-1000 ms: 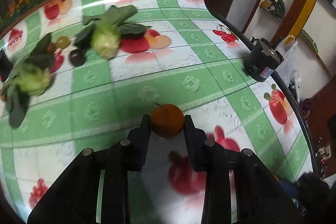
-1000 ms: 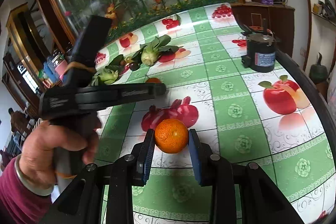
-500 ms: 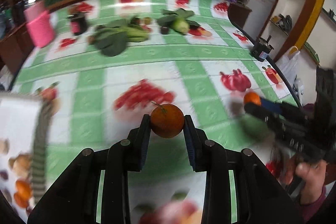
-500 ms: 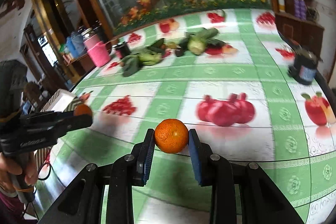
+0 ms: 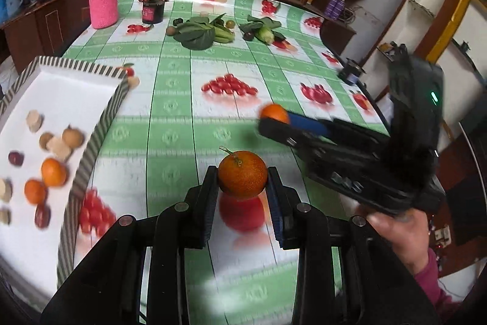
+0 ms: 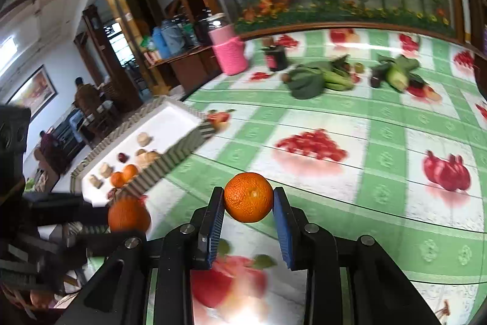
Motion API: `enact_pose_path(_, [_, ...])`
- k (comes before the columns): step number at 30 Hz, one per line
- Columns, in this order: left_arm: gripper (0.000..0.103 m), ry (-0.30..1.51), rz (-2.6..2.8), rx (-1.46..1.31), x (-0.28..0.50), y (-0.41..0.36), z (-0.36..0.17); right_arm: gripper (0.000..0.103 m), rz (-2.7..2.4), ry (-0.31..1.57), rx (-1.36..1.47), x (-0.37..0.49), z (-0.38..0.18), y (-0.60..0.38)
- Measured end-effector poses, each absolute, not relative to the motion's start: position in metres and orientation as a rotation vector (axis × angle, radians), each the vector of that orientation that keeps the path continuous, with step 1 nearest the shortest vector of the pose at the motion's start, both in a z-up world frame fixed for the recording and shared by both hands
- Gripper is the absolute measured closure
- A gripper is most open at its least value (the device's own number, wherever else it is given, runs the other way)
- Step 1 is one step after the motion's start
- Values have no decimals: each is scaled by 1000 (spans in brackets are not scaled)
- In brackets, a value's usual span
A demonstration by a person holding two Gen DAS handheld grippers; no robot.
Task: Organize fruits
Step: 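Carry both oranges into the white tray and open both tools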
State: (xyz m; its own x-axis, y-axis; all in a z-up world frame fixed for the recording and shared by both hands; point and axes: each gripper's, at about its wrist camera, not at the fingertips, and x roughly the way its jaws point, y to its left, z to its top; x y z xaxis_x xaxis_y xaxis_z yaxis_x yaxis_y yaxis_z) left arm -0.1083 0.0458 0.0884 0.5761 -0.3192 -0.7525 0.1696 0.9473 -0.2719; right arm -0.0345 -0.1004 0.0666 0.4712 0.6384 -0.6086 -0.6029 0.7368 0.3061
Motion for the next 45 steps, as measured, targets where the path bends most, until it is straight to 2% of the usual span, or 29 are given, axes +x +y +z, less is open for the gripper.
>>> enact_pose_path(6, [73,892,-237,-179,-150,76,102,72,839,761,9,-54,74,-65])
enact_pose_path(12, [73,873,-67,-171,-191,142,112,72,913,749,-10,-70,82,-30])
enact_pose_path(20, [73,868,173,-196,-188,229,80,72,1012,783,-85,-85,77,37])
enact_pose_path(30, [73,886,187,-197,-169,246,38,72,1086,837,-188,-101,64,106])
enact_pose_path(45, [73,891,204,-175,-166,249,24,72,1046,858,-398,-104,52,143])
